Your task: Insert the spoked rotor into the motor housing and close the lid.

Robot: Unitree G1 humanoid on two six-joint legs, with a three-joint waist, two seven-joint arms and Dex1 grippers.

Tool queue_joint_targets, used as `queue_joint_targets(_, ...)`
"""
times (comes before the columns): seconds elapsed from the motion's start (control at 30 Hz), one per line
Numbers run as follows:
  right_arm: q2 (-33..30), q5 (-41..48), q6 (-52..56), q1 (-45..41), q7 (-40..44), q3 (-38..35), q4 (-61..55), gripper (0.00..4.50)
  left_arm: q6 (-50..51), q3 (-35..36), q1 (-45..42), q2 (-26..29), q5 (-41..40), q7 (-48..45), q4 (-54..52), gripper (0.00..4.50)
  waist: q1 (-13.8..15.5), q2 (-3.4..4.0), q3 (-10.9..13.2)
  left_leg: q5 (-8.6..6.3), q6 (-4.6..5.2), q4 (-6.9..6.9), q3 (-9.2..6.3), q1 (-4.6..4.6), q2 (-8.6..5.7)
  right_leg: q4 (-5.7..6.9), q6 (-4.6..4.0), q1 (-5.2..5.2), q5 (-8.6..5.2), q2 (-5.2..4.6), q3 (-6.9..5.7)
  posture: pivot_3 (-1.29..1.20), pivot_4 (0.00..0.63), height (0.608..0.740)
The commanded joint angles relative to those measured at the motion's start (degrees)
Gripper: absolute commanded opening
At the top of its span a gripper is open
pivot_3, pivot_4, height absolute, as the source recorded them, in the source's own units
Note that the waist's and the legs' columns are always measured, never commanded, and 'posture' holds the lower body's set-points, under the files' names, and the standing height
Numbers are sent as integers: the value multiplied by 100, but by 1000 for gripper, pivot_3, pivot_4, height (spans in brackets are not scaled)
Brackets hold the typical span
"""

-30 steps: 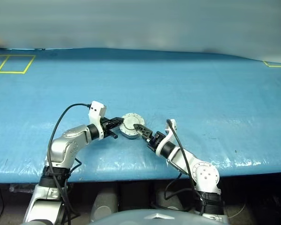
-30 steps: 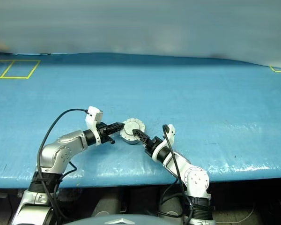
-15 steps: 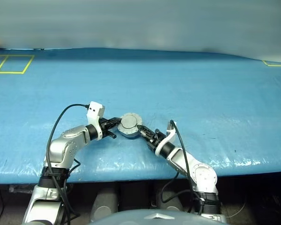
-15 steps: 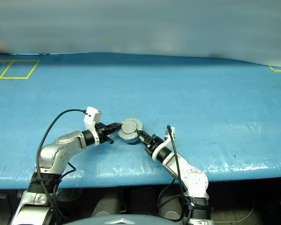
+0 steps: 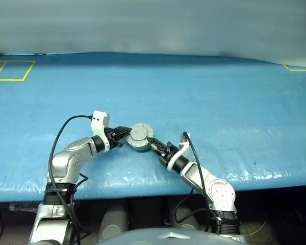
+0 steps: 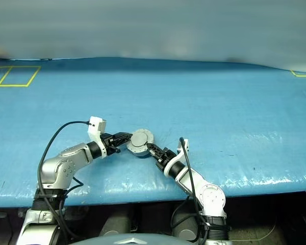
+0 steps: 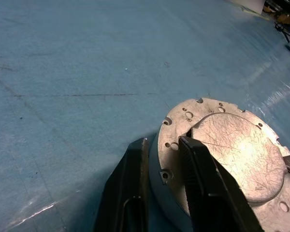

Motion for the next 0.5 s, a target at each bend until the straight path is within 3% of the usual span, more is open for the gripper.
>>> queue_joint_targets(0.03,295,56,81,130,-120,181,-161,1202,70,348,-73,-211,-464,87,-237,2603,3,0,-1,0,0,1,-1,-1,0,0,0,1,1,2,1,0,150,740)
queue_joint_targets(0.23,299,356,-31,130,-260,98,-435,1202,441,1259,102,-777,-1444,755,-364,4500,2,-2,0,0,0,2,-1,0,3,0,4,1,3,13,14,0,150,740)
queue_joint_targets(0.5,254,796,-340,-214,-471,-86,-739,1202,1282,2448,533,-1610,-3771,2236,-459,4500,7,-14,9,0,1,24,-7,-19,4,-3,22,-3,13,17,16,0,150,740)
